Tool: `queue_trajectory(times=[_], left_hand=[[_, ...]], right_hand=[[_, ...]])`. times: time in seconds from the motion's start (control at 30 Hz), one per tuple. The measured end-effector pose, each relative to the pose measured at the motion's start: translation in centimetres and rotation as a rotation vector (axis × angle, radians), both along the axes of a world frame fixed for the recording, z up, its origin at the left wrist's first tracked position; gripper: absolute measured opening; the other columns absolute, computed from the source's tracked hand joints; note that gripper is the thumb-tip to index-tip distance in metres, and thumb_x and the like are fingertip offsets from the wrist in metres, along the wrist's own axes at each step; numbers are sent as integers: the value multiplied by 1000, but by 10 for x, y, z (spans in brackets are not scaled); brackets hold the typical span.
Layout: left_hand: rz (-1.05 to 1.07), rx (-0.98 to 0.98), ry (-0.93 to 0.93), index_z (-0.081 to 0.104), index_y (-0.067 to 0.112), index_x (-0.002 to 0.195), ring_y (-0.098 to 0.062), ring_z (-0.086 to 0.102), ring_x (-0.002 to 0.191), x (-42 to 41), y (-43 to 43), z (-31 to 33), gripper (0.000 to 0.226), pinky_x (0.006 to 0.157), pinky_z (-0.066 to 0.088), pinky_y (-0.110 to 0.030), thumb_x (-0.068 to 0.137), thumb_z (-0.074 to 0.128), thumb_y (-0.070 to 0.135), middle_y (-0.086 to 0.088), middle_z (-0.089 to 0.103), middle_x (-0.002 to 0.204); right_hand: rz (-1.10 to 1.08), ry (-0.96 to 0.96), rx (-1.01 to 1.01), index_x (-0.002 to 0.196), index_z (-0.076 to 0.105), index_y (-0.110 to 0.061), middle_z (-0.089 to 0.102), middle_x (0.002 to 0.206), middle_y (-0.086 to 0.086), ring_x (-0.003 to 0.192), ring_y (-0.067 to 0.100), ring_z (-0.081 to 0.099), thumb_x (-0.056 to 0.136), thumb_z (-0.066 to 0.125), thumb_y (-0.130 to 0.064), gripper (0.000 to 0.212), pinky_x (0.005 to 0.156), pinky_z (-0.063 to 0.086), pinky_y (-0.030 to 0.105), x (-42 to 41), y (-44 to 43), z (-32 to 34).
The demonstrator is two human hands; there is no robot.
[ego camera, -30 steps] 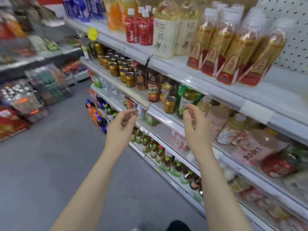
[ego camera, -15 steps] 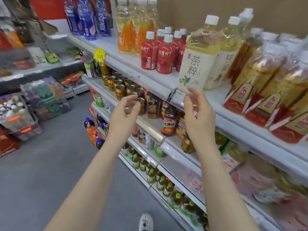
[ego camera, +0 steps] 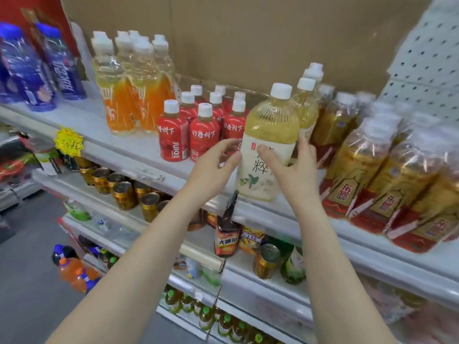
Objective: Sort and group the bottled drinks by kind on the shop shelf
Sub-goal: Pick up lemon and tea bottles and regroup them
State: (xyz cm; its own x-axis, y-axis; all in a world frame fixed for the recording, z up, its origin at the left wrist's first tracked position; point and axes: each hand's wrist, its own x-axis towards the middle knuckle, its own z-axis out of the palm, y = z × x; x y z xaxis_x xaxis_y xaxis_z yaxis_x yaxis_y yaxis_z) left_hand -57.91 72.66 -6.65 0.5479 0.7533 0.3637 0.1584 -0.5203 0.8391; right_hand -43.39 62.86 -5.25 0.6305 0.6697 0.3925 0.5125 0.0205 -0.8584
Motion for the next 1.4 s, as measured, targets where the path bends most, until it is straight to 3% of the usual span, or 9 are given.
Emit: queue_trajectory(times=[0.1, 0.2, 0.4, 0.5, 0.73, 0.83, 0.93, 1.2, 1.4], left_hand=[[-109, -70, -8, 56, 32, 132, -3, 59, 115, 5, 17, -6, 34, 102, 49, -41, 102, 46, 43, 15, 65, 125], [-184, -119, -83, 61, 36, 126, -7, 63, 114, 10, 31, 0, 49, 100, 51, -47, 91, 39, 62, 16, 68, 120], [-291, -32, -31, 40, 23, 149, -11, 51, 130, 53, 47, 28, 63, 109, 44, -41, 95, 56, 49, 4, 50, 148], [-334, -20, 19, 30, 25, 153, -13, 43, 138, 80, 46, 35, 89, 113, 39, -42, 80, 63, 62, 5, 44, 152], [-565, -228, -68, 42, 25, 138, -7, 61, 116, 113, 56, 31, 74, 102, 50, -33, 77, 84, 26, 7, 62, 127], [-575, -248, -27, 48, 20, 135, -11, 66, 110, 115, 64, 25, 85, 100, 53, -41, 63, 90, 36, 3, 67, 123], [-523, -262, 9, 37, 20, 142, -9, 62, 111, 113, 65, 25, 100, 95, 51, -32, 60, 94, 34, 6, 59, 127], [-380, -189, -143, 37, 19, 137, 9, 53, 101, 100, 43, 20, 85, 87, 49, -22, 71, 89, 30, 13, 54, 120], [-550, -438, -459, 48, 12, 136, -23, 66, 115, 49, 16, 50, 66, 98, 54, -49, 84, 73, 43, -8, 66, 128]], right_hand=[[27, 85, 4, 124, 49, -38, 58, 122, -18, 106, -12, 57, 75, 84, -48, 61, 87, 52, 18, -1, -6, 11], [4, 88, 55, 130, 49, -26, 62, 115, -21, 94, -23, 58, 79, 85, -31, 63, 72, 49, 5, -14, -12, 11], [-227, -28, 213, 132, 44, -24, 55, 130, -5, 120, 6, 57, 71, 88, -38, 77, 95, 52, 25, -37, -40, 2], [-331, 27, 393, 126, 44, -22, 59, 124, 1, 111, 8, 64, 71, 81, -46, 71, 86, 55, 25, -47, -63, 6], [-468, 352, 654, 112, 54, -20, 74, 97, -8, 92, 14, 73, 59, 87, -64, 76, 70, 58, 28, -47, -110, 11], [-486, 469, 706, 114, 58, -16, 76, 99, -1, 90, 17, 74, 64, 83, -56, 69, 71, 59, 30, -46, -120, 6], [-483, 587, 772, 123, 56, -8, 77, 95, 3, 84, 17, 75, 77, 73, -37, 57, 66, 59, 29, -48, -125, 0], [-535, 646, 741, 116, 55, -12, 76, 97, 4, 85, 17, 75, 77, 73, -36, 50, 67, 61, 32, -55, -130, -17], [-528, 621, 730, 118, 54, -11, 77, 93, 1, 83, 15, 75, 79, 71, -34, 48, 65, 61, 30, -67, -138, -21]])
